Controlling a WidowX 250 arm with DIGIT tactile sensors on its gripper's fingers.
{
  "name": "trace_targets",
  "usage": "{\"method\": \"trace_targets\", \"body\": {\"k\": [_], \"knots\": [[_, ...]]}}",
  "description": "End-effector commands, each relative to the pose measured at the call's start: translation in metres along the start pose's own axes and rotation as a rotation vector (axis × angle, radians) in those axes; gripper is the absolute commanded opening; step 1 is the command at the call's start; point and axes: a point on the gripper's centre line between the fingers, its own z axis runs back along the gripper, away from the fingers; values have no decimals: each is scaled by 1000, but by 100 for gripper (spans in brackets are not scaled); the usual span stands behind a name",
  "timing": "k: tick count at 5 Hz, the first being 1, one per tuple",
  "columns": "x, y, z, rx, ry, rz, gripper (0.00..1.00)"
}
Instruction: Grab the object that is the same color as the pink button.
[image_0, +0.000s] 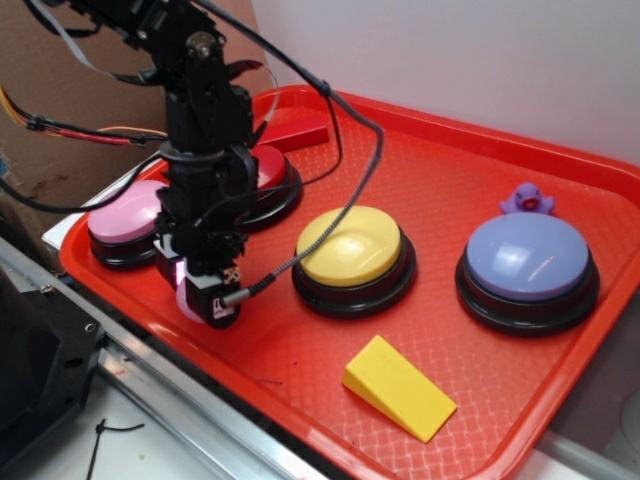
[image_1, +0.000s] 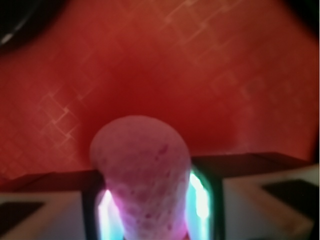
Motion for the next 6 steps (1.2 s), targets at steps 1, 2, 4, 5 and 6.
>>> {"method": "trace_targets", "body": {"k": [1,2,4,5,6], "knots": [[-63,37,90,-45,-69,348,0],[-89,40,131,-152,-149,308,0],[-90,26,155,-44,-222,207,0],[-93,16,156,-33,-226,173,0],[-95,5,161,-5,-258,148,0]]}}
